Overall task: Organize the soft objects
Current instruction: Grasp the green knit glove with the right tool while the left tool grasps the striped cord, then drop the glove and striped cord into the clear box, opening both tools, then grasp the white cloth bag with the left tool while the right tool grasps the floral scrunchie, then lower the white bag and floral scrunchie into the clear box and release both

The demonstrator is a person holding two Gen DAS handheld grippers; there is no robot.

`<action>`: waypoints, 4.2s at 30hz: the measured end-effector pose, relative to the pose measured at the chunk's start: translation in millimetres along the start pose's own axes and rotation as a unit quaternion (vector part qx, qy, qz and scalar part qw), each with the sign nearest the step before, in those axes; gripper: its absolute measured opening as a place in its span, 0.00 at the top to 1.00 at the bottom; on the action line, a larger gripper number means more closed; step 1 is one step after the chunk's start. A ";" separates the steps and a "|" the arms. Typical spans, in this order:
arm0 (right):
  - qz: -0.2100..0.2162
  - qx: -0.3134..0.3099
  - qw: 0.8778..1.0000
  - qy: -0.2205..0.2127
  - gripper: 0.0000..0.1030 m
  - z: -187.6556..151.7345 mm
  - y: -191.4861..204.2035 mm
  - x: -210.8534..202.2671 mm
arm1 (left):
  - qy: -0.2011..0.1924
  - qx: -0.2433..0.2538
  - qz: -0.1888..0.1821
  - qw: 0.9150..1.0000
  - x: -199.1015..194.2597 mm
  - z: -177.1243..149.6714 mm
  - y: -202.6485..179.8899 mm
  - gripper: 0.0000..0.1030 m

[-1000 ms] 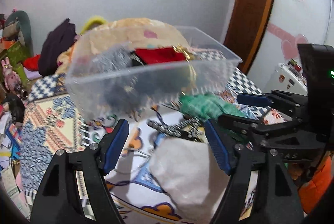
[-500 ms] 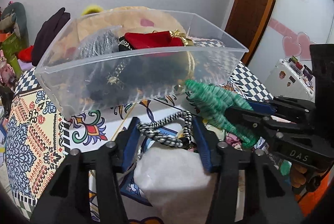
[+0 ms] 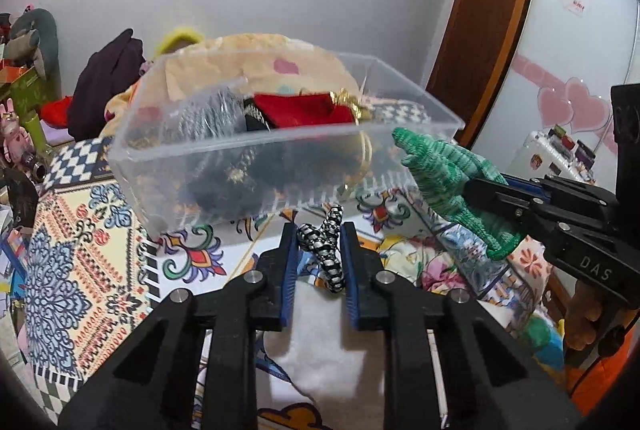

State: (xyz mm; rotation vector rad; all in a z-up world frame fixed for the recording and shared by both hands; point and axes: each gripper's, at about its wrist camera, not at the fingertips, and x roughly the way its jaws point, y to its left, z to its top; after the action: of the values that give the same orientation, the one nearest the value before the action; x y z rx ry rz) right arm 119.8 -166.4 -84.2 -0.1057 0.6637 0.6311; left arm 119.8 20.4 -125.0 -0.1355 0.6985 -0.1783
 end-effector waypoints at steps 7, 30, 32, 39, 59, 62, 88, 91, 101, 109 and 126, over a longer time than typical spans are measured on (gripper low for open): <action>-0.012 -0.008 0.999 -0.034 0.88 15.3 1.7 -17.0 | -0.036 -0.001 -0.001 0.999 -28.8 15.7 3.4 0.80; -0.056 0.035 0.995 -0.075 0.88 75.1 -13.9 15.8 | -0.084 -0.026 0.056 0.994 0.5 99.0 24.3 0.80; -0.055 0.035 0.996 -0.062 0.88 75.5 -14.9 26.0 | -0.077 -0.025 0.062 0.995 11.2 101.1 24.3 0.80; -0.063 0.027 0.998 -0.014 0.88 72.2 -19.0 58.8 | -0.043 -0.019 0.069 0.996 45.9 101.6 24.5 0.80; -0.055 0.007 0.998 0.001 0.57 60.7 -19.0 37.7 | -0.068 0.011 0.066 0.995 4.6 76.5 5.4 0.27; -0.051 0.003 0.999 -0.012 0.42 58.9 -17.6 24.4 | -0.080 0.014 0.066 0.994 -11.6 69.6 1.0 0.11; 0.005 -0.021 0.997 0.079 0.38 -20.9 13.5 34.5 | 0.028 0.025 0.018 0.999 -9.7 -41.5 -10.7 0.11; 0.016 -0.029 0.995 0.093 0.54 -27.2 20.2 38.5 | 0.038 0.019 0.001 0.999 -5.1 -46.6 -10.2 0.24; -0.007 -0.045 0.996 0.078 0.87 -29.9 27.2 36.4 | 0.030 0.013 -0.020 0.999 -9.0 -50.9 -13.6 0.65; -0.030 -0.031 0.998 0.050 0.89 -25.3 16.0 20.8 | 0.007 0.003 -0.002 1.000 -24.4 -44.9 -3.6 0.86; -0.042 -0.004 0.998 -0.053 0.89 24.1 3.7 -25.6 | -0.080 0.012 0.046 0.996 -69.4 14.3 8.0 0.87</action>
State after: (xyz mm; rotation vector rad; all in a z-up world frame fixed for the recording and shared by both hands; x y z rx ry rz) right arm 115.1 -169.6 -49.3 -0.1064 0.5513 0.5544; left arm 77.9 43.6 -72.2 -0.0924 0.5407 -0.0869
